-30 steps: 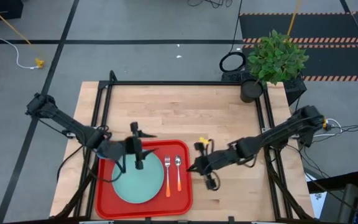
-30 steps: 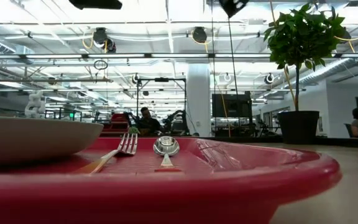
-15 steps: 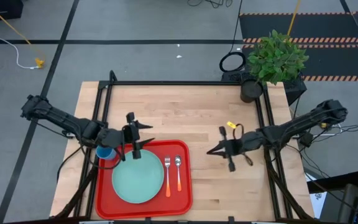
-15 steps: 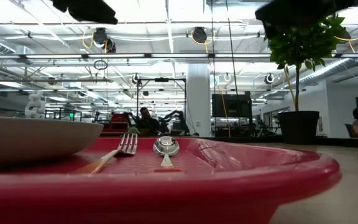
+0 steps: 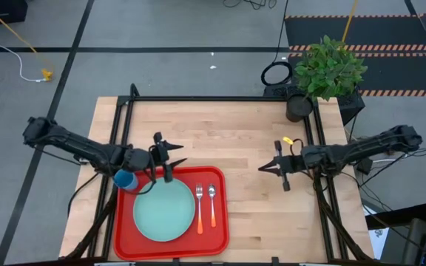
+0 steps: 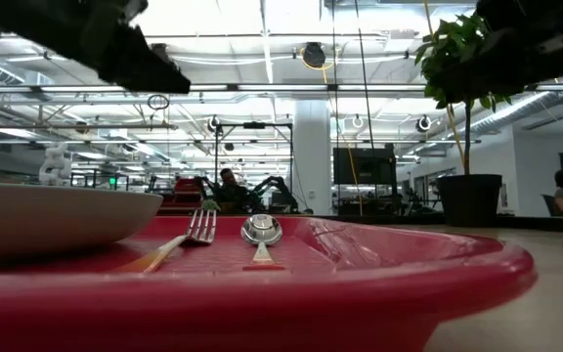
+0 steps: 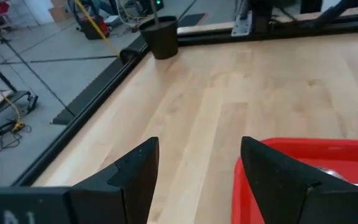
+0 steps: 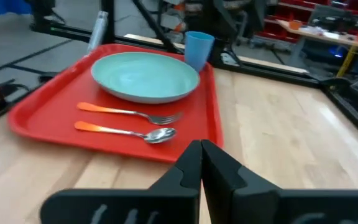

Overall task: Pick and place plate/cup/fork/spoon on tray
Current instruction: Return to Home Position

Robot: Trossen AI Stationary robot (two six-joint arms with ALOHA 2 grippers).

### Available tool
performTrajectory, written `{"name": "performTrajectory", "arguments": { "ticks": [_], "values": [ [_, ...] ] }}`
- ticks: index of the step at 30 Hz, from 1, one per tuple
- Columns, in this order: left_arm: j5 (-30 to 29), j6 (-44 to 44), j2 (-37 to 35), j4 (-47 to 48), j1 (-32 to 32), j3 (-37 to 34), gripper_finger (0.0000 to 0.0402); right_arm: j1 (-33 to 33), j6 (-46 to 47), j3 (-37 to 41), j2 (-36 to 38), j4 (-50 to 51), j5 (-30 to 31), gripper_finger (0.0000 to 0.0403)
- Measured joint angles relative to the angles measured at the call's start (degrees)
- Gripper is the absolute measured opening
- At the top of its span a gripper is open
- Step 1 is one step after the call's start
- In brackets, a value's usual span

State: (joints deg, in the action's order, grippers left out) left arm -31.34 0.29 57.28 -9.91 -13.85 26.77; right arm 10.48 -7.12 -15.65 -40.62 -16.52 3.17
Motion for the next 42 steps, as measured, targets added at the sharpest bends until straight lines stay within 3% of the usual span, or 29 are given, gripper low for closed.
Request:
{"name": "performTrajectory", "arguments": {
  "ticks": [8, 14, 22, 34, 42],
  "values": [
    [2.68, -1.72, 0.00, -5.33, 4.87, -3.06, 0.0230, -3.19, 0.20, 3.95, 6.50, 0.00, -4.91, 0.0000],
    [-2.37, 1.11, 0.00, -7.13, 6.65, -3.06, 0.0230, -4.58, 0.10, 7.31, 9.35, -0.59, -4.86, 0.0000],
    [-3.22, 0.67, 0.00, -8.39, 7.24, -3.06, 0.0230, -5.26, -6.03, 14.55, 10.60, -12.74, -4.85, 0.0000],
    [-3.14, -1.95, 0.00, -8.39, 6.43, -3.06, 0.0230, -5.26, -6.03, 14.59, 14.79, -10.59, -5.83, 0.0000],
    [-3.00, -2.07, 0.00, -8.39, 5.73, -3.06, 0.0230, -5.26, -4.08, 14.66, 21.71, -3.45, -6.51, 0.0000]
  ]
}}
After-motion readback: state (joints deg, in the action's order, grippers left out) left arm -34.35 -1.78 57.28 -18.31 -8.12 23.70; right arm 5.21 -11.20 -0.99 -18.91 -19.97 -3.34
